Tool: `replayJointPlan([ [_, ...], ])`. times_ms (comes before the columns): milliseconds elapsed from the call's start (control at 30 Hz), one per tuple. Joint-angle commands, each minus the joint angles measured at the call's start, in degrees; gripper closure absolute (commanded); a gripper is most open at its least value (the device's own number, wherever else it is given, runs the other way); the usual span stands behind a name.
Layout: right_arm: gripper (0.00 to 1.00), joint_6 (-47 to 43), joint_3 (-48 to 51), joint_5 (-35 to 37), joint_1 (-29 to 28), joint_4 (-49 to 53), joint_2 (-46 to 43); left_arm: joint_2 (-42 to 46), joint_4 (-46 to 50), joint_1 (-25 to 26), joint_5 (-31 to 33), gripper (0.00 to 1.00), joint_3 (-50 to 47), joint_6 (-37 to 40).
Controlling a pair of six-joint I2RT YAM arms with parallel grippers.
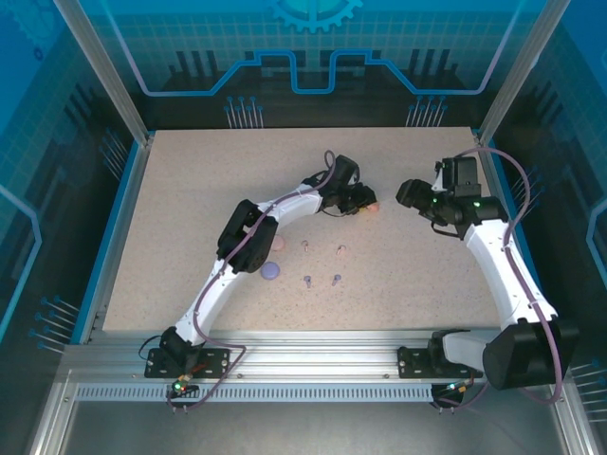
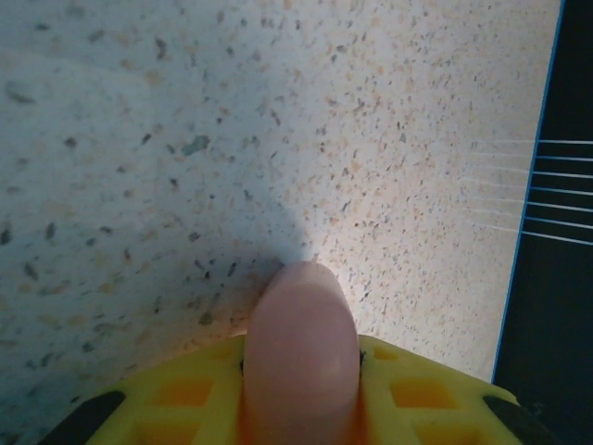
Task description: Insert wireless bluetooth earbuds into charging case
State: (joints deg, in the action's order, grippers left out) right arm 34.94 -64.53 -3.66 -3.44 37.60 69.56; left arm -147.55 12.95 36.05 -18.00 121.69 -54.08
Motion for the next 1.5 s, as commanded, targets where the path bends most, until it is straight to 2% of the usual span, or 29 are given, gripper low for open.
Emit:
replayJointPlan([
  [0, 0.25, -0.61, 0.55, -2.12, 1.08, -0.7, -2.18, -1.85, 8.03, -0.68, 1.23, 0.69, 3.05, 0.11],
  [100, 0.23, -1.17, 0.46, -2.49, 1.29, -0.45, -2.88, -1.75, 10.53, -1.41, 2.36, 0.63, 3.82, 0.87],
  [300, 0.14, -1.87, 1.05, -3.04, 2.19, -0.23, -4.46, 1.76, 17.34, -2.83, 6.71, 0.4, 3.86, 5.91],
  [533, 0.01, -2.9, 2.23, -3.08, 3.24, -0.86, -5.92, 10.97, 22.92, -4.65, 12.74, 0.18, 0.86, 13.9],
  [800, 0.0, -4.53, 1.76, 1.82, 3.22, 2.19, -5.06, 25.64, 23.84, -5.06, 21.39, 0.09, -7.9, 25.5],
  [867, 0.0, -5.11, 1.93, 2.34, 3.14, 3.14, -4.81, 29.43, 22.46, -5.07, 23.27, 0.08, -11.45, 27.34],
  [900, 0.0, -5.36, 2.18, 2.36, 3.13, 3.34, -4.87, 31.5, 21.49, -5.05, 24.22, 0.02, -13.5, 28.13],
  [1000, 0.0, -5.12, 2.97, 2.48, 2.96, 4.13, -5.24, 37.37, 18.67, -5.09, 27.15, 0.01, -19.18, 29.99],
  [1300, 0.0, -3.61, 4.08, 5.04, -4.78, 5.49, -6.72, 54.06, 11.58, -5.4, 40.9, 0.01, -36.5, 29.03],
  [1467, 0.0, -1.08, 3.13, 7.89, -12.33, 6.45, -5.79, 64.22, 2.14, -8.57, 40.99, 0.01, -50.83, 24.58],
])
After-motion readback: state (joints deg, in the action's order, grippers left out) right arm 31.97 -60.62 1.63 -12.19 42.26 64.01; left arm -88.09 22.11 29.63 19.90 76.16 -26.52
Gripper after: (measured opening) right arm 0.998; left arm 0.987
